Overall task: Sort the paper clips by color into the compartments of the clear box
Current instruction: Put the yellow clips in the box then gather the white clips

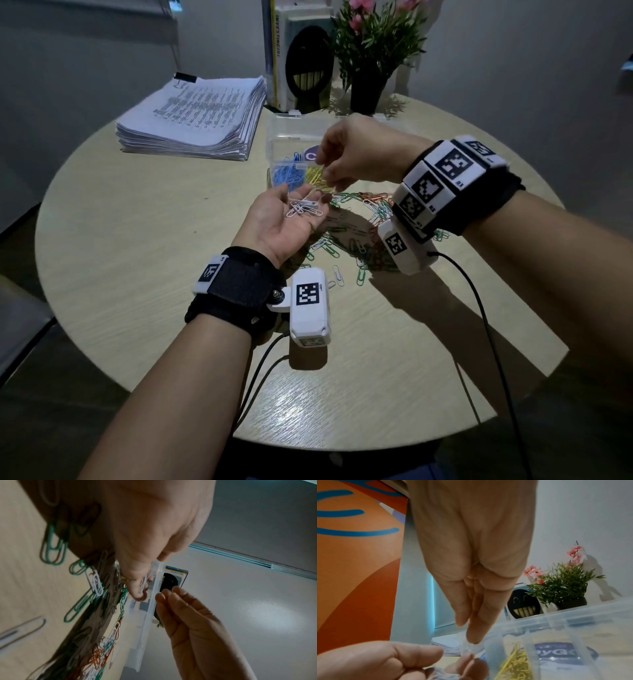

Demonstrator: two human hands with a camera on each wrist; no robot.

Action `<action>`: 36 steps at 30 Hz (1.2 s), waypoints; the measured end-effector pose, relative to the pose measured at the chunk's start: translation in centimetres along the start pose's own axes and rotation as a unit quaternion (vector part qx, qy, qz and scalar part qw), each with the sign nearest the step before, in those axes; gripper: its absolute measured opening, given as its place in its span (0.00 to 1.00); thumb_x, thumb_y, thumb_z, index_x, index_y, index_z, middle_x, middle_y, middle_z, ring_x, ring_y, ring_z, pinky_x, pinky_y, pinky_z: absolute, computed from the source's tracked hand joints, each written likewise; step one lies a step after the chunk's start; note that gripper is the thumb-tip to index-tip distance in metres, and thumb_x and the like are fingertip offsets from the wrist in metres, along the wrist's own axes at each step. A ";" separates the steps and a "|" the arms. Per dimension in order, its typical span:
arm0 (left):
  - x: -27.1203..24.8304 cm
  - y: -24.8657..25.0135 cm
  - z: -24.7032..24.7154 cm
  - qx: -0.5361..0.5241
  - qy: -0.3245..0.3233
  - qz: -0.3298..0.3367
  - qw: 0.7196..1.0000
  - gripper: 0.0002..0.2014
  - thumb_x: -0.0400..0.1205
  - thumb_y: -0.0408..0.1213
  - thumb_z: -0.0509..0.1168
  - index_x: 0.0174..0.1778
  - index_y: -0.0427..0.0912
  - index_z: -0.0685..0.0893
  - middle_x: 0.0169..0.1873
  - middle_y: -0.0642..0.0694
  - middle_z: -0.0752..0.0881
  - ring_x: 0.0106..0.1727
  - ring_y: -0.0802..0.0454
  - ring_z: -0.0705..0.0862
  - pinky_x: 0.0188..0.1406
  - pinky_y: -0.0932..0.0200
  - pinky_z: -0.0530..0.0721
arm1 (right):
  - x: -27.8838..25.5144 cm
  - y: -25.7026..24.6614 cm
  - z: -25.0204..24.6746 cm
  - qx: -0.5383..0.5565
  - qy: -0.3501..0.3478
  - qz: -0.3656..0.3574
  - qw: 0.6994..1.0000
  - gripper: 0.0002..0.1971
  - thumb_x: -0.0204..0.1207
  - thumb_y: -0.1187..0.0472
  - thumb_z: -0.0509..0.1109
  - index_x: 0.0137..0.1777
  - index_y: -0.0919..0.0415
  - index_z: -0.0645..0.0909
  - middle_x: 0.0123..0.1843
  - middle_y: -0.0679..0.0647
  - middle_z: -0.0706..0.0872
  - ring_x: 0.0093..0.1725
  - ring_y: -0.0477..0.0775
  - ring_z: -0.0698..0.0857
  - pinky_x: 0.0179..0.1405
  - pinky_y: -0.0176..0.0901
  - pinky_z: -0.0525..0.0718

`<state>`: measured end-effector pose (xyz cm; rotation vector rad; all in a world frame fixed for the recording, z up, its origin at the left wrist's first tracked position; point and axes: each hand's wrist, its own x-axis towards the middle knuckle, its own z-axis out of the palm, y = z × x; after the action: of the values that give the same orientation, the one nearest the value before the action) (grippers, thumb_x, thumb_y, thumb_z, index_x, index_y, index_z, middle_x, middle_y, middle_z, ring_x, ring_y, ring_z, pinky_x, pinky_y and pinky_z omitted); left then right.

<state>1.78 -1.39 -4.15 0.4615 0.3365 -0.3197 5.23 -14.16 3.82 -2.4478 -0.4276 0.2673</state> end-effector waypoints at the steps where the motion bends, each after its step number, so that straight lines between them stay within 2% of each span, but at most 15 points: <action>1: 0.0 0.1 0.0 0.005 0.011 0.003 1.000 0.21 0.90 0.41 0.46 0.51 0.26 0.77 0.46 0.31 0.80 0.51 0.40 0.80 0.64 0.47 0.75 | -0.1 0.4 -0.2 -0.017 0.004 0.012 1.000 0.09 0.74 0.74 0.71 0.54 0.71 0.83 0.39 0.58 0.86 0.35 0.53 0.88 0.40 0.42 0.91; 4: 0.1 0.5 -0.1 0.003 0.025 0.014 1.000 0.20 0.90 0.40 0.47 0.50 0.27 0.77 0.45 0.33 0.79 0.47 0.42 0.80 0.59 0.48 0.78 | -0.4 2.0 -0.2 -0.133 -0.038 0.045 0.989 0.07 0.73 0.72 0.72 0.49 0.67 0.86 0.42 0.60 0.89 0.34 0.52 0.87 0.35 0.40 0.88; 6: 0.2 0.8 -0.2 0.005 0.031 0.023 0.999 0.18 0.89 0.39 0.48 0.48 0.28 0.77 0.43 0.34 0.79 0.44 0.44 0.81 0.55 0.50 0.81 | -0.8 2.9 0.3 -0.224 -0.077 0.044 0.971 0.07 0.71 0.66 0.77 0.49 0.60 0.88 0.44 0.55 0.90 0.37 0.50 0.86 0.33 0.37 0.84; 8: 0.2 0.8 -0.3 0.003 0.035 0.027 0.999 0.18 0.89 0.39 0.49 0.47 0.29 0.78 0.42 0.34 0.80 0.42 0.45 0.81 0.51 0.52 0.81 | -0.9 3.5 0.9 -0.282 -0.098 0.037 0.954 0.12 0.66 0.58 0.81 0.50 0.55 0.88 0.45 0.50 0.89 0.41 0.49 0.84 0.38 0.38 0.82; 10: 0.3 0.8 -0.4 0.003 0.039 0.030 0.999 0.18 0.89 0.39 0.50 0.46 0.30 0.78 0.42 0.34 0.80 0.42 0.45 0.81 0.49 0.53 0.81 | -0.7 3.8 1.3 -0.291 -0.104 0.040 0.950 0.20 0.63 0.56 0.83 0.55 0.53 0.86 0.48 0.49 0.88 0.46 0.51 0.84 0.45 0.42 0.82; 13: 0.4 0.8 -0.4 0.005 0.043 0.031 0.999 0.18 0.89 0.39 0.50 0.46 0.30 0.79 0.42 0.35 0.80 0.42 0.45 0.81 0.48 0.53 0.82 | -0.1 4.2 1.6 -0.304 -0.090 0.032 0.948 0.25 0.62 0.56 0.83 0.60 0.53 0.82 0.50 0.50 0.84 0.48 0.53 0.80 0.45 0.42 0.79; 16: 0.3 0.7 -0.4 0.008 0.040 0.032 0.999 0.19 0.89 0.40 0.50 0.46 0.30 0.79 0.43 0.35 0.80 0.43 0.45 0.82 0.48 0.52 0.82 | 0.4 4.6 1.7 -0.295 -0.092 0.022 0.951 0.21 0.65 0.56 0.82 0.58 0.55 0.85 0.52 0.52 0.88 0.46 0.51 0.81 0.44 0.40 0.78; 20: 0.3 0.7 -0.4 0.006 0.038 0.033 0.999 0.19 0.89 0.41 0.50 0.47 0.30 0.79 0.44 0.34 0.81 0.44 0.44 0.82 0.46 0.52 0.82 | 0.6 4.7 1.6 -0.282 -0.095 0.017 0.954 0.12 0.67 0.57 0.80 0.51 0.56 0.88 0.48 0.52 0.90 0.43 0.49 0.83 0.41 0.38 0.77; 25: 0.2 0.7 -0.4 0.003 0.034 0.033 0.999 0.19 0.89 0.41 0.50 0.48 0.30 0.79 0.44 0.34 0.81 0.45 0.44 0.82 0.47 0.53 0.82 | 0.4 4.8 1.9 -0.296 -0.097 0.013 0.950 0.11 0.72 0.57 0.76 0.53 0.60 0.88 0.50 0.54 0.90 0.45 0.50 0.83 0.43 0.40 0.80; 28: 0.3 0.7 -0.4 0.006 0.033 0.031 0.999 0.19 0.89 0.41 0.50 0.48 0.30 0.79 0.44 0.35 0.81 0.45 0.45 0.82 0.47 0.53 0.82 | 0.1 4.7 2.1 -0.311 -0.088 0.002 0.946 0.11 0.75 0.58 0.73 0.53 0.63 0.88 0.52 0.57 0.90 0.50 0.55 0.86 0.47 0.44 0.83; 30: 0.3 0.7 -0.3 0.009 0.033 0.032 0.999 0.18 0.89 0.41 0.50 0.49 0.30 0.79 0.44 0.35 0.81 0.45 0.45 0.82 0.48 0.53 0.82 | -0.1 4.5 2.1 -0.320 -0.081 -0.004 0.944 0.10 0.76 0.61 0.71 0.53 0.65 0.87 0.51 0.59 0.89 0.50 0.58 0.86 0.43 0.43 0.81; 32: 0.4 0.7 -0.4 0.011 0.033 0.033 0.999 0.18 0.89 0.41 0.50 0.49 0.30 0.79 0.44 0.35 0.81 0.45 0.45 0.82 0.48 0.53 0.82 | -0.3 4.3 2.2 -0.327 -0.077 -0.008 0.942 0.09 0.75 0.63 0.71 0.52 0.65 0.88 0.49 0.60 0.89 0.45 0.56 0.83 0.39 0.42 0.79; 34: 0.4 0.7 -0.4 0.013 0.033 0.033 0.999 0.18 0.89 0.41 0.50 0.49 0.30 0.79 0.44 0.35 0.81 0.46 0.45 0.82 0.48 0.53 0.82 | -0.3 4.2 2.3 -0.319 -0.078 0.001 0.944 0.08 0.72 0.65 0.72 0.50 0.64 0.88 0.47 0.58 0.89 0.42 0.53 0.81 0.33 0.40 0.79; 36: 0.3 0.7 -0.4 0.014 0.034 0.034 0.999 0.18 0.89 0.41 0.50 0.50 0.30 0.79 0.45 0.35 0.81 0.46 0.45 0.82 0.49 0.53 0.82 | -0.4 4.3 2.5 -0.300 -0.079 0.011 0.950 0.08 0.71 0.65 0.74 0.49 0.63 0.87 0.44 0.56 0.87 0.41 0.51 0.81 0.26 0.35 0.75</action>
<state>2.25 -0.70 -4.35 0.5112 0.3823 -0.2430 5.20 -16.11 -0.70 -3.0401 -0.6227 0.3906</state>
